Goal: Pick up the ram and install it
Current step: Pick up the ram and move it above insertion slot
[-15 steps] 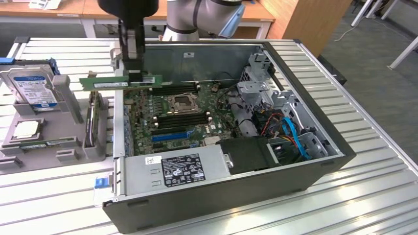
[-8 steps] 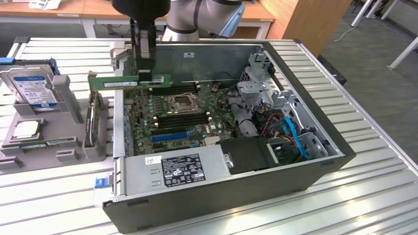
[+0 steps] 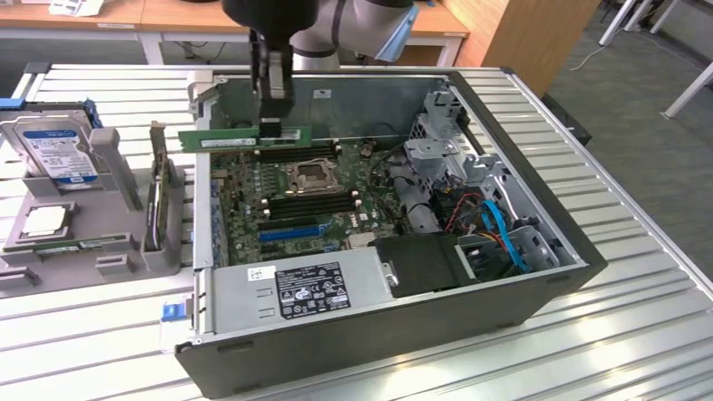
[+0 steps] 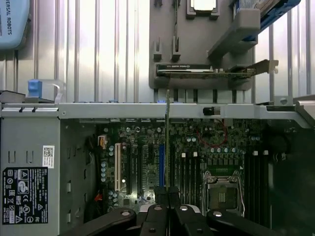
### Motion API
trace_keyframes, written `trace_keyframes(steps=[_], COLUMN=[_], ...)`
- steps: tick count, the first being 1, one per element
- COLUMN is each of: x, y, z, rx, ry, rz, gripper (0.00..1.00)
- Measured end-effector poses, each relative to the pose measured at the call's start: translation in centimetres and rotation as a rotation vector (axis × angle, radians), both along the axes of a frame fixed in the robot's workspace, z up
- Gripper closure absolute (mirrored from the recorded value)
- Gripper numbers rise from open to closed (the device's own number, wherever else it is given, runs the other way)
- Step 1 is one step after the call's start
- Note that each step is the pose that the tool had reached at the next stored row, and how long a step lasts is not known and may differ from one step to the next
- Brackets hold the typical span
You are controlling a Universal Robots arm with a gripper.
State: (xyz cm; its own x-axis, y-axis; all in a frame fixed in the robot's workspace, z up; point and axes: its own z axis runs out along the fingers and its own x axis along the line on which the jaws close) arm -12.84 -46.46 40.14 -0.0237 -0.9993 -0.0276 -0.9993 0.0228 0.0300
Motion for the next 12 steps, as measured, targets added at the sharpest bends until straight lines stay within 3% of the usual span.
trace_keyframes(steps=[12], x=[3.9], y=[0.00], z=[0.00], rx=[0.0000], ry=[0.0009], rz=[0.000], gripper=[0.89])
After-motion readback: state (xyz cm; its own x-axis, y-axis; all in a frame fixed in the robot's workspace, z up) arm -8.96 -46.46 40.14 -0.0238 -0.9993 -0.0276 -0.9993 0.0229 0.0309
